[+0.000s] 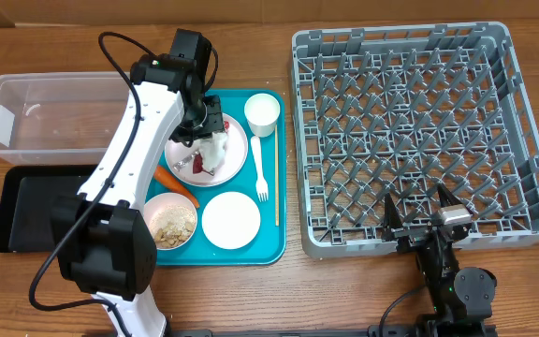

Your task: Sort waste into correct bins and load items into the dishwasher rack

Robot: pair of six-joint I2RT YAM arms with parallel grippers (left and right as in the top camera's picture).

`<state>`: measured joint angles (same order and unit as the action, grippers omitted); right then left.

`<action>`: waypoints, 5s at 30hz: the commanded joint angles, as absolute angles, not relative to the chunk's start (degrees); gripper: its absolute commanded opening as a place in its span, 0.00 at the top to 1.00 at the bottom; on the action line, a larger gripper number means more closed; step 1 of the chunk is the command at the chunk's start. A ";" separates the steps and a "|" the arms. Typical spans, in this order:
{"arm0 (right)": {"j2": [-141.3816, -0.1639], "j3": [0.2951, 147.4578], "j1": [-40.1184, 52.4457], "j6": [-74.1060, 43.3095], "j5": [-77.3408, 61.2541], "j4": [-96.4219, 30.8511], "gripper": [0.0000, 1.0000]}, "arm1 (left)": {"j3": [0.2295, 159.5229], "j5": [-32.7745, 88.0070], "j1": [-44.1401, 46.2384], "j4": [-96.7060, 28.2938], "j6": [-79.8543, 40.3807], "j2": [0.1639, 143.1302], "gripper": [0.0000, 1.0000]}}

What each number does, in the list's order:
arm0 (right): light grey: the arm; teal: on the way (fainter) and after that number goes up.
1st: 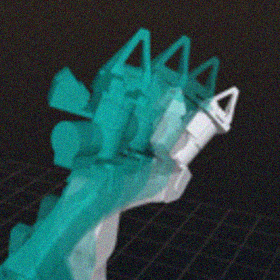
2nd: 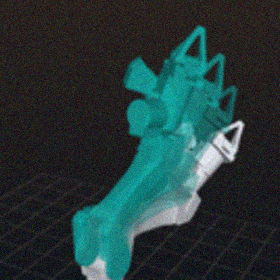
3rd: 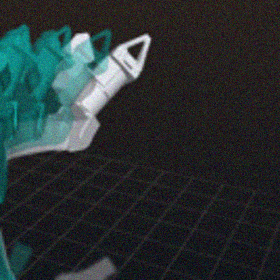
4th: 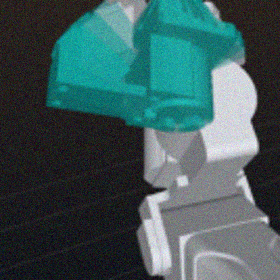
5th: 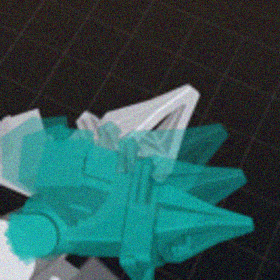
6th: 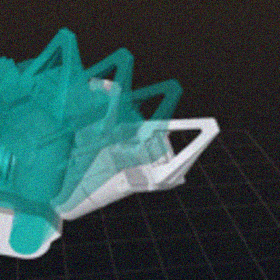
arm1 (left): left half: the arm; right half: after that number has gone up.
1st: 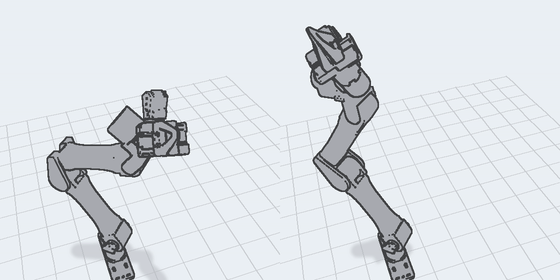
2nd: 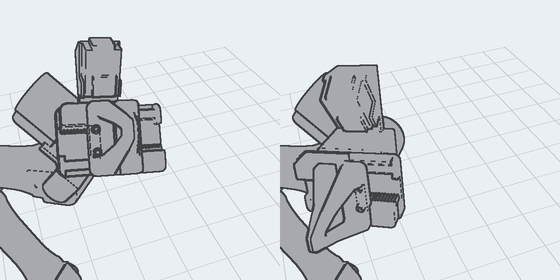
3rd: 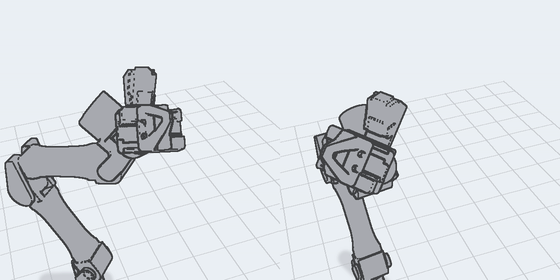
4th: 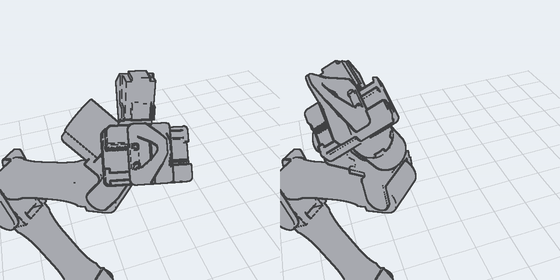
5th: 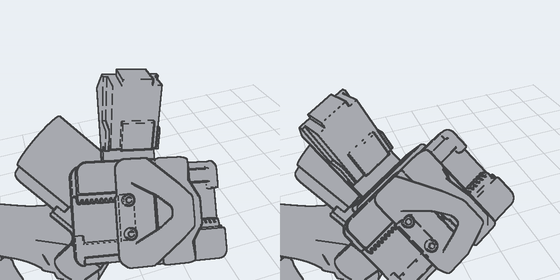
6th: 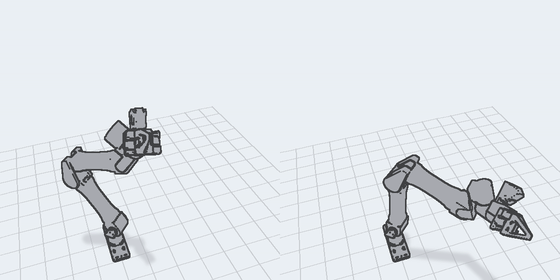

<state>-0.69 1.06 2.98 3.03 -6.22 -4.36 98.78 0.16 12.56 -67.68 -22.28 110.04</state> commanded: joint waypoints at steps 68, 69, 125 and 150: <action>-0.27 0.45 2.83 2.79 -6.48 -4.12 0.00 | 99.24 -11.64 -23.40 -49.04 -21.39 109.45 0.96; -0.27 0.45 2.83 2.79 -6.48 -4.12 0.00 | 97.93 -11.86 -23.44 -47.64 -21.39 109.45 0.96; -0.27 0.45 2.83 2.79 -6.48 -4.12 0.00 | 109.34 15.99 -8.10 -65.04 -15.38 113.01 0.56; -0.27 0.45 2.83 2.79 -6.48 -4.12 0.00 | 97.45 3.70 10.07 -66.06 -18.57 113.14 0.30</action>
